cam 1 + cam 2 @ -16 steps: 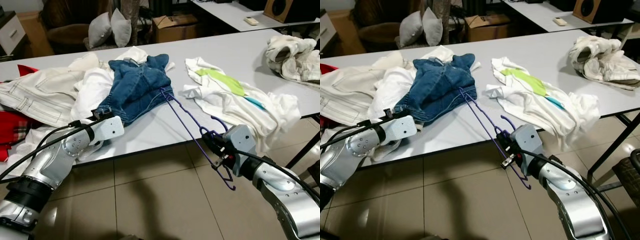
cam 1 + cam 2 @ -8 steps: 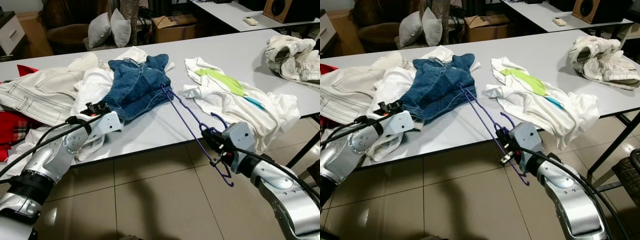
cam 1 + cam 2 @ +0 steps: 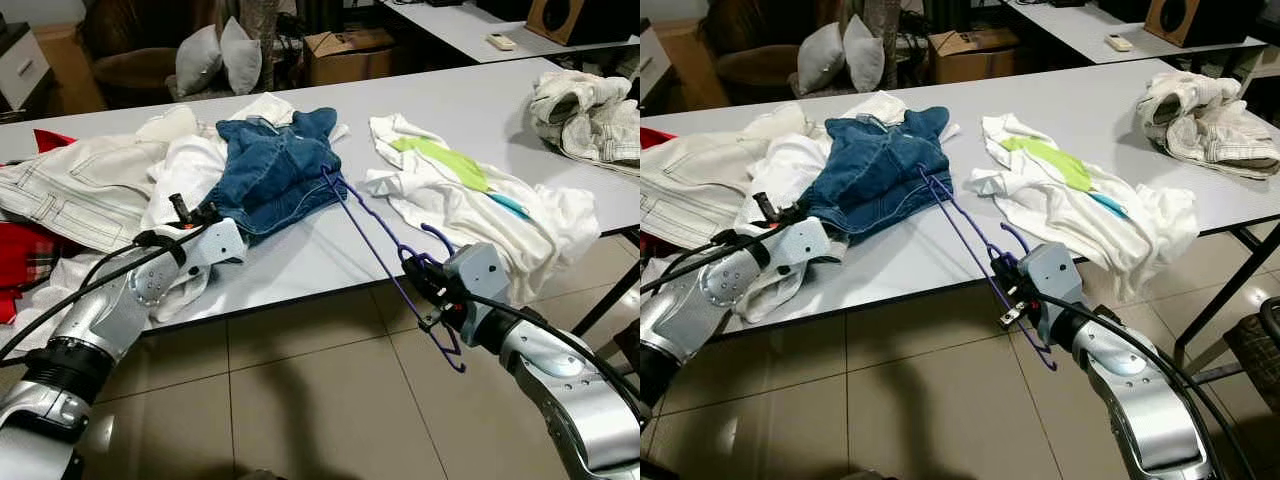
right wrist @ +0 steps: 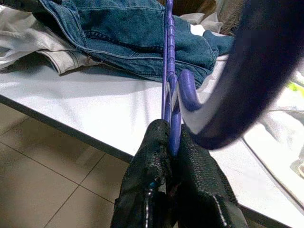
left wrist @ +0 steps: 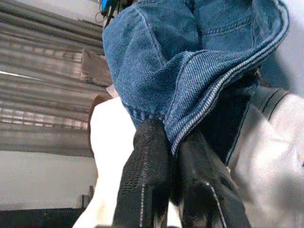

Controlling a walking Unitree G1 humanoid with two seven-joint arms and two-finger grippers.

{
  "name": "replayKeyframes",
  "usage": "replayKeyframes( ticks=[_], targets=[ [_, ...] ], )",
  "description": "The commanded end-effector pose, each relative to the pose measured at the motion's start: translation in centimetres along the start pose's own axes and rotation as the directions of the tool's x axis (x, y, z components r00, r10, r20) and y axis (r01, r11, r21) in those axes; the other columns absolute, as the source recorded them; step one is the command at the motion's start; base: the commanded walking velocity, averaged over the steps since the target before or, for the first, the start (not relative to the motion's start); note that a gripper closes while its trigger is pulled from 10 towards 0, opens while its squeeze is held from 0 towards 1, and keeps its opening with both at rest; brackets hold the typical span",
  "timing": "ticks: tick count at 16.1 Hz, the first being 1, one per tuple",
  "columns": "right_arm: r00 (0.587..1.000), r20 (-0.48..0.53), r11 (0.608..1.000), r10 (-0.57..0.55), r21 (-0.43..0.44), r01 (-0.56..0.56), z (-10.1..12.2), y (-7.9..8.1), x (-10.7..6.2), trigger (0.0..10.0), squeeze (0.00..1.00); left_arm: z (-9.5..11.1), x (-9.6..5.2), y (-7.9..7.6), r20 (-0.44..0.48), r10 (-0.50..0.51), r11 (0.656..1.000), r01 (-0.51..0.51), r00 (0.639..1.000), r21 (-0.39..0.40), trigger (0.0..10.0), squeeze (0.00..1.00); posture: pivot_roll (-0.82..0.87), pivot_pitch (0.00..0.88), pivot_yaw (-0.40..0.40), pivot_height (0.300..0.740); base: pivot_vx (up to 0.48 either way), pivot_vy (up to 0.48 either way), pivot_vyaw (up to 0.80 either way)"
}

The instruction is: Hang hanger

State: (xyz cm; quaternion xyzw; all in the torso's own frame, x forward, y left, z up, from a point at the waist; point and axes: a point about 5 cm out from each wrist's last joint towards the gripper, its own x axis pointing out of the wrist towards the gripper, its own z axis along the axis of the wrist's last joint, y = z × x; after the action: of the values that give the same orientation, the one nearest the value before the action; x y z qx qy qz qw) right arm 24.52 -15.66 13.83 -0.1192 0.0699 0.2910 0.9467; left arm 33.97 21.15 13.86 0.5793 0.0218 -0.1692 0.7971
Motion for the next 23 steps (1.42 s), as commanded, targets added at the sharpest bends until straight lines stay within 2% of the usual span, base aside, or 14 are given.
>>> replayKeyframes(
  ticks=[1, 3, 6, 9, 12, 14, 17, 22, 23],
  targets=[
    [1.0, 0.024, 1.0, -0.015, -0.016, 0.016, 0.5, -0.3, 0.3, 10.0, 0.0, -0.2, 0.1, 0.9, 0.001, 0.028, 0.999, -0.028, 1.0, -0.035, 0.0, 0.0, -0.13, 0.0, 0.08, 0.74, 0.0, 0.0, 0.0],
    [0.999, 0.033, 1.0, -0.015, -0.016, 0.016, 0.7, -0.3, 0.4, 10.0, 0.0, -0.1, 0.1, 1.2, 0.011, 0.036, 0.995, -0.035, 0.999, -0.098, 0.0, 0.0, -0.13, 0.0, 0.08, 0.74, 0.0, 0.0, 0.0],
    [0.999, 0.035, 1.0, -0.004, 0.003, 0.003, 0.6, 0.0, -0.1, 10.0, 0.0, 0.3, -0.2, 2.3, 0.042, 0.069, 0.967, -0.057, 0.997, -0.247, 0.0, 0.0, -0.13, 0.0, 0.073, 0.74, 0.0, 0.0, 0.0],
    [0.999, 0.043, 1.0, 0.018, 0.009, -0.019, 0.7, 0.3, -0.2, 10.0, 0.0, 1.0, -0.3, 3.4, 0.073, 0.101, 0.949, -0.074, 0.992, -0.306, 0.0, 0.0, -0.13, 0.0, 0.073, 0.74, 0.0, 0.0, 0.0],
    [0.998, 0.042, 0.999, 0.041, 0.017, -0.042, 0.6, 0.7, -0.5, 10.0, 0.0, 3.3, -0.7, 5.6, 0.167, 0.142, 0.92, -0.068, 0.976, -0.386, 0.0, 0.0, -0.13, 0.0, 0.076, 0.74, 0.0, 0.0, 0.0],
    [0.998, 0.037, 0.998, 0.057, 0.02, -0.058, 0.5, 1.1, -0.6, 10.0, 0.0, 5.2, -1.5, 7.6, 0.244, 0.194, 0.872, -0.053, 0.95, -0.487, 0.0, 0.0, -0.13, 0.0, 0.081, 0.74, 0.0, 0.0, 0.0],
    [0.994, 0.056, 0.995, 0.092, 0.024, -0.093, 0.8, 1.6, -0.3, 10.0, 0.0, 7.0, -2.3, 9.6, 0.306, 0.21, 0.866, -0.031, 0.928, -0.499, 0.0, 0.0, -0.12, 0.0, 0.087, 0.74, 0.0, 0.0, 0.0],
    [0.969, 0.133, 0.976, 0.208, 0.043, -0.215, 1.7, 2.9, -1.2, 10.0, 0.0, 6.7, -2.5, 9.3, 0.258, 0.204, 0.856, -0.044, 0.944, -0.515, 0.0, 0.0, -0.12, 0.0, 0.079, 0.74, 0.0, 0.0, 0.0],
    [0.971, 0.127, 0.977, 0.204, 0.042, -0.211, 1.6, 2.8, -1.2, 10.0, 0.0, 6.9, -2.5, 9.3, 0.26, 0.199, 0.856, -0.038, 0.945, -0.516, 0.0, 0.0, -0.12, 0.0, 0.081, 0.74, 0.0, 0.0, 0.0]
  ],
)
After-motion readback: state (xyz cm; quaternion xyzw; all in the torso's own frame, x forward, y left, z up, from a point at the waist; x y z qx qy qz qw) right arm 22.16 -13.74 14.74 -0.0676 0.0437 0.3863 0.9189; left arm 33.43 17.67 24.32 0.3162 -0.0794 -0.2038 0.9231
